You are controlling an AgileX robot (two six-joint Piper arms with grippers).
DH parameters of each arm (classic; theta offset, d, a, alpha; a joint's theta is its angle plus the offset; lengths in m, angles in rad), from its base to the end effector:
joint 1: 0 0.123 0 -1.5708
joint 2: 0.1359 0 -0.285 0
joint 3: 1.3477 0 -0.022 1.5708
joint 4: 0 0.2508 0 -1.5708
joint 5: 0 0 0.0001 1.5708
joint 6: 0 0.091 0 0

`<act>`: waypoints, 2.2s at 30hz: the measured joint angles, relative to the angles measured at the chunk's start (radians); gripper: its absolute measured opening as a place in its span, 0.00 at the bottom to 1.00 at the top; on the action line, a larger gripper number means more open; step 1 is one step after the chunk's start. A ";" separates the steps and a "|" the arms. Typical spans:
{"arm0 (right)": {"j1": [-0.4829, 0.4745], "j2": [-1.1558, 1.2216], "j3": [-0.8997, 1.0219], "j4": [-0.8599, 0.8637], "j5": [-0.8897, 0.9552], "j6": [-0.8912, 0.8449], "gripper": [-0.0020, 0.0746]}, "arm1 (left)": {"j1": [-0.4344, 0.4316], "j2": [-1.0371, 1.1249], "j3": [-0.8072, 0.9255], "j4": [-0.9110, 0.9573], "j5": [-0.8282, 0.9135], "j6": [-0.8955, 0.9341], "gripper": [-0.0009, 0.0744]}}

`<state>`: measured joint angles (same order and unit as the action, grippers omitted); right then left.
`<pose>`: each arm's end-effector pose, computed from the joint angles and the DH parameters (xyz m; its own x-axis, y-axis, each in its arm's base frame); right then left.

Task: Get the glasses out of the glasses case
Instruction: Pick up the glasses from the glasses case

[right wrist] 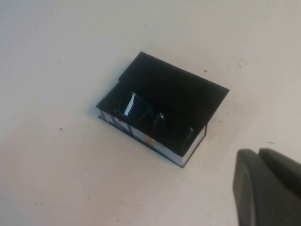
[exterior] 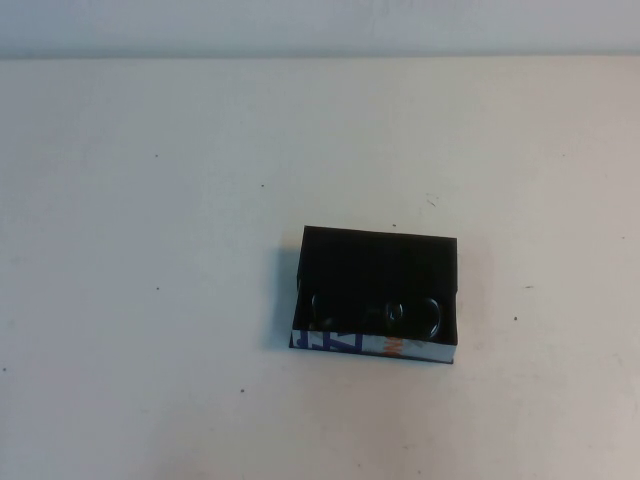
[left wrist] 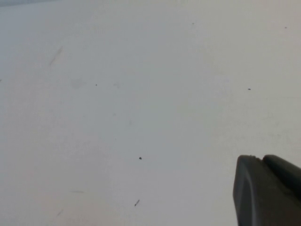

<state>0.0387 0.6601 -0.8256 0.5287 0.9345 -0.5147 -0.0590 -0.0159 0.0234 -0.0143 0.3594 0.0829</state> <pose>0.1045 0.0410 0.3629 -0.4974 -0.1835 -0.8479 -0.4644 0.8818 0.0816 0.0526 -0.0036 0.1738 -0.2705 0.0856 -0.9589 0.0828 0.9944 0.0654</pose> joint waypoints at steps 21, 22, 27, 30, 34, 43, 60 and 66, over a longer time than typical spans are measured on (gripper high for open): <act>0.290 0.935 -0.655 -0.292 0.293 -0.221 0.00 | 0.000 0.000 0.000 0.000 0.000 0.000 0.00; 0.311 0.964 -0.665 -0.328 0.293 -0.221 0.00 | 0.000 0.000 0.000 0.000 0.000 0.000 0.00; 0.393 1.077 -0.699 -0.439 0.293 -0.223 0.00 | 0.000 0.000 0.000 0.000 0.000 0.000 0.00; 0.437 1.133 -0.709 -0.500 0.293 -0.225 0.00 | 0.000 0.000 0.000 0.000 0.000 0.000 0.00; 0.493 1.191 -0.713 -0.529 0.236 -0.225 0.02 | 0.000 0.000 0.000 0.000 0.000 0.000 0.00; 0.590 1.245 -0.721 -0.487 0.093 -0.309 0.40 | 0.000 0.000 0.000 0.000 0.000 0.000 0.00; 0.601 1.347 -0.721 -0.529 -0.034 -0.307 0.42 | 0.000 0.000 0.000 0.000 0.000 0.000 0.00; 0.601 1.365 -0.721 -0.529 -0.050 -0.307 0.42 | 0.000 0.000 0.000 0.000 0.000 0.000 0.00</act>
<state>0.6393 2.0251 -1.5465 0.0000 0.8844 -0.8219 -0.0590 -0.0159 0.0234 -0.0143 0.3594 0.0829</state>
